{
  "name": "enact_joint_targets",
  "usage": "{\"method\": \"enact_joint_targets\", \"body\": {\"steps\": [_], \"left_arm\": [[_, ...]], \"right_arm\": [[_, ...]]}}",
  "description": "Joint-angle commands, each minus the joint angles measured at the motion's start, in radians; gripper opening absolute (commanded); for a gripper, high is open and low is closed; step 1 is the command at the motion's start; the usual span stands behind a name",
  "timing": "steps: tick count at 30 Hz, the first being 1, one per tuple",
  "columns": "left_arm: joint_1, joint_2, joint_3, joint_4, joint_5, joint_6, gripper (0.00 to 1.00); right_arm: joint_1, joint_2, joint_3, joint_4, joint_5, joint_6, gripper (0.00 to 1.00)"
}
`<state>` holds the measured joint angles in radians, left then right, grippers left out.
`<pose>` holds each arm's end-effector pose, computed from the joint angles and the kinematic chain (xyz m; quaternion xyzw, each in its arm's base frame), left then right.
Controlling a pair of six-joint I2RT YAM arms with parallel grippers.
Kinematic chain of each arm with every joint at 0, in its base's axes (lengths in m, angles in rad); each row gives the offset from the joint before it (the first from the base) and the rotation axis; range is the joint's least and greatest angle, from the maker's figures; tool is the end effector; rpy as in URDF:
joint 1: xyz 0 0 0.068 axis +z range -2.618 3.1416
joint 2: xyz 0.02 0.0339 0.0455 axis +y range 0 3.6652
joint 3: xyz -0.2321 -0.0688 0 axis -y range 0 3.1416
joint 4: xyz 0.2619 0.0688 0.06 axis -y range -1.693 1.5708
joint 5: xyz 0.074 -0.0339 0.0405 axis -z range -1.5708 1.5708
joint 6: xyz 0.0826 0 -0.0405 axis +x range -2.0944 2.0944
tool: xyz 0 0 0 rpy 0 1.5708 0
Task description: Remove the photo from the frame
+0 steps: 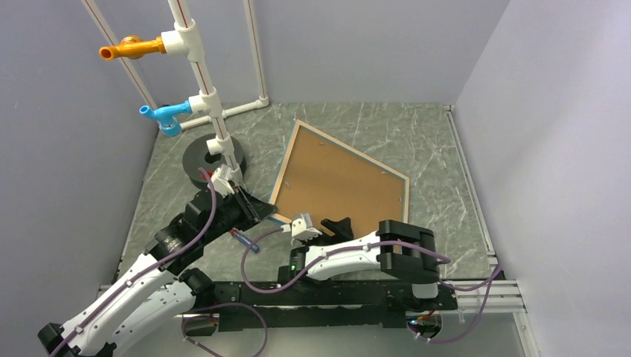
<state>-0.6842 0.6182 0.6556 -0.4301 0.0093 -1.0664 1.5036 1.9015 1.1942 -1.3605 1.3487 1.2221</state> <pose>0.1816 -0.1491 0.2578 -0.1554 0.8168 -0.4290 0.3530 0.0998 0.2834 0.1274 -0.2583 0.7281 -0.3129 0.5525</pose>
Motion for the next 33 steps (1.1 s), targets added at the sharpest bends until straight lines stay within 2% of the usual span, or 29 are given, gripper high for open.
{"method": "enact_joint_targets", "body": {"steps": [1, 3, 5, 6, 8, 9, 10, 13, 15, 16, 19, 24, 27, 33], "left_arm": [[0.007, -0.034, 0.034, 0.012, -0.068, 0.011, 0.0], [0.007, -0.039, 0.016, 0.025, -0.063, 0.0, 0.0], [0.006, -0.04, 0.003, 0.048, -0.055, -0.008, 0.0], [0.007, -0.039, 0.001, 0.051, -0.05, -0.012, 0.0], [0.007, -0.033, 0.005, 0.05, -0.039, -0.015, 0.0], [0.007, -0.032, 0.007, 0.046, -0.037, -0.016, 0.0], [0.007, -0.032, 0.007, 0.044, -0.033, -0.016, 0.0], [0.008, -0.042, -0.006, 0.05, -0.028, -0.014, 0.01], [0.008, -0.052, -0.015, 0.053, -0.031, -0.019, 0.19], [0.007, -0.06, -0.017, 0.053, -0.029, -0.016, 0.32], [0.007, -0.098, -0.009, 0.039, -0.023, 0.005, 0.59], [0.007, -0.204, 0.034, -0.057, -0.051, 0.075, 0.87], [0.006, -0.256, 0.103, -0.173, -0.136, 0.12, 0.95], [0.007, -0.292, 0.221, -0.357, -0.256, 0.171, 0.97]], "right_arm": [[0.001, -0.074, 0.012, 0.007, 0.067, 0.014, 0.63], [0.001, -0.164, -0.039, 0.253, 0.021, -0.236, 0.53], [-0.006, -0.285, -0.142, 0.612, -0.074, -0.562, 0.42], [-0.013, -0.347, -0.193, 0.741, -0.132, -0.673, 0.36], [-0.029, -0.434, -0.265, 0.882, -0.206, -0.779, 0.21], [-0.038, -0.454, -0.274, 0.884, -0.207, -0.78, 0.13], [-0.044, -0.456, -0.267, 0.853, -0.195, -0.762, 0.0], [-0.046, -0.423, -0.203, 0.717, -0.129, -0.699, 0.0], [-0.045, -0.414, -0.168, 0.648, -0.099, -0.666, 0.0], [-0.046, -0.423, -0.161, 0.638, -0.097, -0.669, 0.0], [-0.049, -0.485, -0.183, 0.724, -0.132, -0.762, 0.0], [-0.097, -0.609, -0.186, 0.81, -0.296, -0.901, 0.0], [-0.166, -0.661, -0.169, 0.817, -0.453, -0.953, 0.0], [-0.269, -0.711, -0.095, 0.79, -0.611, -1.007, 0.0]]}}
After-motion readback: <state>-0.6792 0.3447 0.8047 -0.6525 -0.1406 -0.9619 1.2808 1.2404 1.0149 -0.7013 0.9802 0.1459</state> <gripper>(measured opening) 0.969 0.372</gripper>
